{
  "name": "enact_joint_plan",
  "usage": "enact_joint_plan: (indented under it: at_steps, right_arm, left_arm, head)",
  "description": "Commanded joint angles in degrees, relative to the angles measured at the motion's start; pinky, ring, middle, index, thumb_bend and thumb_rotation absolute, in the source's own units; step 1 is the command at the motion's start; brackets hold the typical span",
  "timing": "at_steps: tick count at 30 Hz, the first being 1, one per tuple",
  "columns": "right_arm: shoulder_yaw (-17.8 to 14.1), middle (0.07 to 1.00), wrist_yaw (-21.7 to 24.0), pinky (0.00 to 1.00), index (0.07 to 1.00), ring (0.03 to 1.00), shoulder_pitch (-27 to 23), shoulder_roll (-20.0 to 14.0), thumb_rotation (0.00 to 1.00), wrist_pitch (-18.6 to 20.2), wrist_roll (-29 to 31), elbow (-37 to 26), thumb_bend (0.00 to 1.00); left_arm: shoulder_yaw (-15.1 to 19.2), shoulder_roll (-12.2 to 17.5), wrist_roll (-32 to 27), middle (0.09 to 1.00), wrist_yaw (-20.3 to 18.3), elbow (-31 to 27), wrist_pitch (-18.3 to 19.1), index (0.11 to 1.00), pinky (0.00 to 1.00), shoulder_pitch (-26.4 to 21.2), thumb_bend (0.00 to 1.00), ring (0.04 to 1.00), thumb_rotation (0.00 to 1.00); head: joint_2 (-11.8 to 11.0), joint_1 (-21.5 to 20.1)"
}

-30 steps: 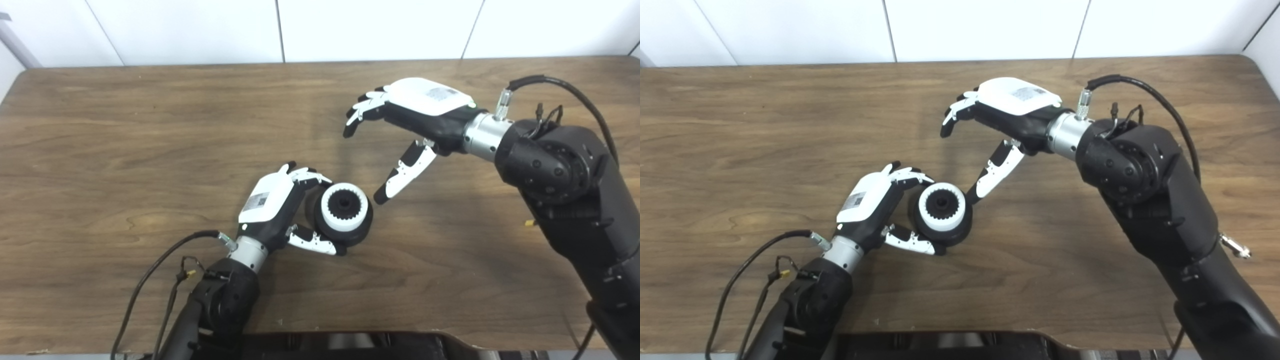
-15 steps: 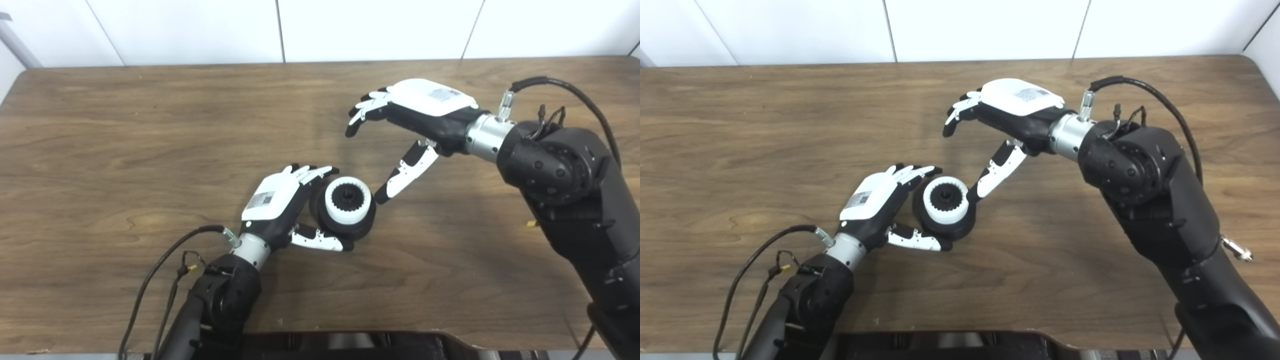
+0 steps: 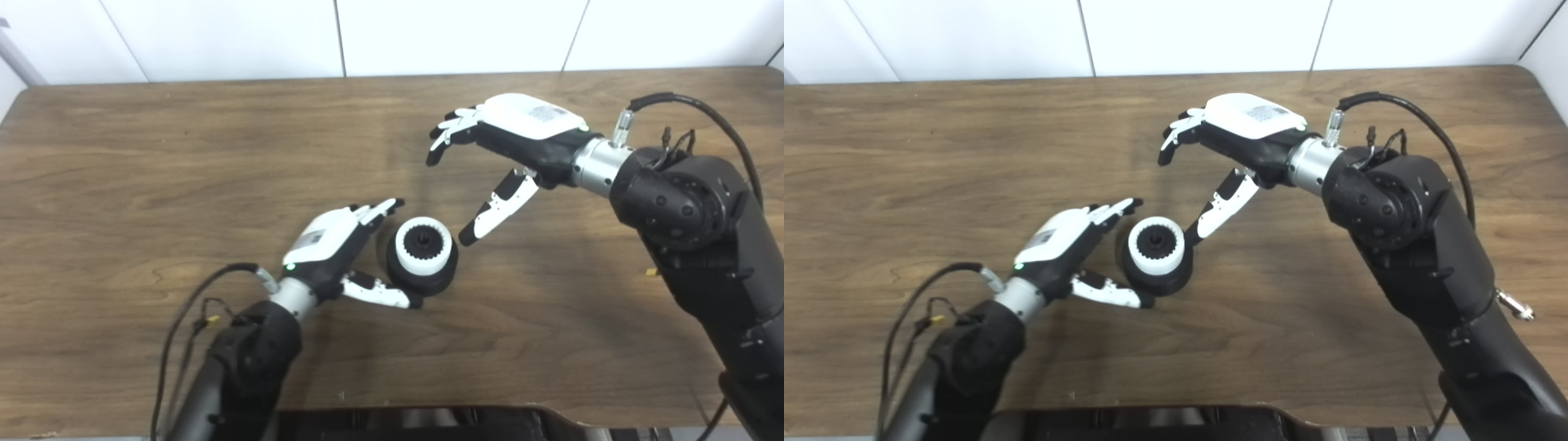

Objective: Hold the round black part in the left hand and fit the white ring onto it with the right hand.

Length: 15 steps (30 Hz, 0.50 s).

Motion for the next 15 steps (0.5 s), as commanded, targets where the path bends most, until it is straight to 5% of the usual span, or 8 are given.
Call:
enact_joint_plan:
  at_steps: [1,4,8,10,11,15]
  right_arm:
    - [-1.6,0.889,-2.3,0.95,0.744,0.953,-1.3,-0.5,0.44,-0.3,0.3,-0.2,1.00]
    - [-2.8,0.887,-1.9,0.93,0.753,0.937,0.1,-0.1,0.42,3.0,0.9,-0.6,1.00]
    - [-8.5,0.893,-3.9,0.82,0.790,0.902,5.7,2.2,0.38,6.8,4.5,-0.9,0.94]
    - [-10.9,0.876,-5.4,0.78,0.800,0.869,7.7,3.9,0.39,6.9,4.5,-0.6,0.82]
    - [-12.6,0.879,-7.2,0.78,0.821,0.868,9.4,5.5,0.41,7.0,4.3,-0.5,0.74]
    - [-18.1,0.833,-13.7,0.73,0.811,0.809,14.5,10.9,0.41,7.0,6.4,1.0,0.63]
  left_arm:
    - [1.4,1.5,-0.7,0.965,-2.5,-3.2,2.5,0.991,1.00,-2.2,1.00,0.981,0.46]
    - [5.1,1.5,-4.2,0.963,-3.1,-6.3,5.4,0.981,0.98,-3.0,1.00,0.970,0.47]
    - [14.1,-3.0,-12.5,0.915,4.0,-5.9,5.4,0.922,0.80,-2.5,0.96,0.894,0.50]
    - [17.5,-5.6,-16.3,0.907,7.4,-5.0,4.7,0.908,0.82,-2.2,0.86,0.893,0.57]
    - [19.4,-6.8,-17.9,0.926,9.3,-4.4,4.4,0.932,0.85,-2.2,0.76,0.915,0.71]
    - [23.1,-7.7,-22.0,0.915,14.1,-1.7,2.4,0.929,0.87,-2.7,0.62,0.916,0.88]
  head:
    - [-0.3,0.1]
    - [-0.9,0.0]
    - [-1.4,-0.6]
    - [-1.8,-0.5]
    - [-2.0,-0.5]
    - [-2.6,-1.5]
